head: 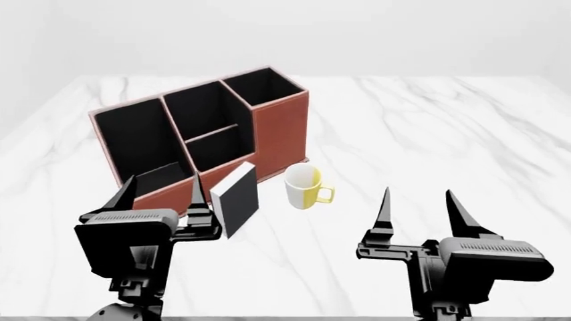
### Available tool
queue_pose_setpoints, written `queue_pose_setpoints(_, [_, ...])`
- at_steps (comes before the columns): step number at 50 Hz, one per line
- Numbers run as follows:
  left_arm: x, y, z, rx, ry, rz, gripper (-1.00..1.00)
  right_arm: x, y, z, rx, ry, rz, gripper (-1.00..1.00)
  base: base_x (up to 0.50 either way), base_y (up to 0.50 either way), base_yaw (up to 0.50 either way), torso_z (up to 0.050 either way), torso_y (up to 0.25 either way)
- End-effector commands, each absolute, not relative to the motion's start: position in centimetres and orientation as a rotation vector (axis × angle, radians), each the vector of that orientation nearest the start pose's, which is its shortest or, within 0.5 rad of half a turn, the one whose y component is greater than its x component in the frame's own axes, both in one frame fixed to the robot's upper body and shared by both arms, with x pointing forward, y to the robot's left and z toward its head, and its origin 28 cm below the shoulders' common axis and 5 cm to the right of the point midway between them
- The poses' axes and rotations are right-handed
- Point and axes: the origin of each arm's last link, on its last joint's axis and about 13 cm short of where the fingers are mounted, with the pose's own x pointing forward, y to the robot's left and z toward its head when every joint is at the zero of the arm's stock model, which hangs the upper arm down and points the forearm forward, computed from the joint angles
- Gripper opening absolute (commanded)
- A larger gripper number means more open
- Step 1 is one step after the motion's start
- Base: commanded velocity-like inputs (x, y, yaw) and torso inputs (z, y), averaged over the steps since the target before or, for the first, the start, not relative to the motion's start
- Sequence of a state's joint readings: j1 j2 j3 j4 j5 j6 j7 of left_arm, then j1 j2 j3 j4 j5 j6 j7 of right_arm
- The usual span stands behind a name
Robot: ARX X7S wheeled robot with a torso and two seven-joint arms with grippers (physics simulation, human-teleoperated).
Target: Pick up the book and place it in the right compartment of the caddy.
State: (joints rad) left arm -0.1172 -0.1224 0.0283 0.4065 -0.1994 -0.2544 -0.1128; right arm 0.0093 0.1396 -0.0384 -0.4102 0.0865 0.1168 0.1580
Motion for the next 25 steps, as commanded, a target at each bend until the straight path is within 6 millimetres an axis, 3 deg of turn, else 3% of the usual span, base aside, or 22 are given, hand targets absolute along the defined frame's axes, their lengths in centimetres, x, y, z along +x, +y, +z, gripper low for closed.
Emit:
queue_pose_setpoints(1, [22.78, 22.05, 12.77, -0.078, -0.317, 0.009, 1.00, 20.23, -11.80, 11.37, -0.047, -0.368, -0.087, 1.00, 0.50, 0.00, 0.00, 0.000, 0.000])
queue_pose_setpoints(25, [22.78, 22.31, 12.61, -0.086, -0.310, -0.009, 1.00, 19.71, -12.02, 11.59, -0.048, -0.396, -0.108, 1.00, 0.50, 0.00, 0.00, 0.000, 0.001])
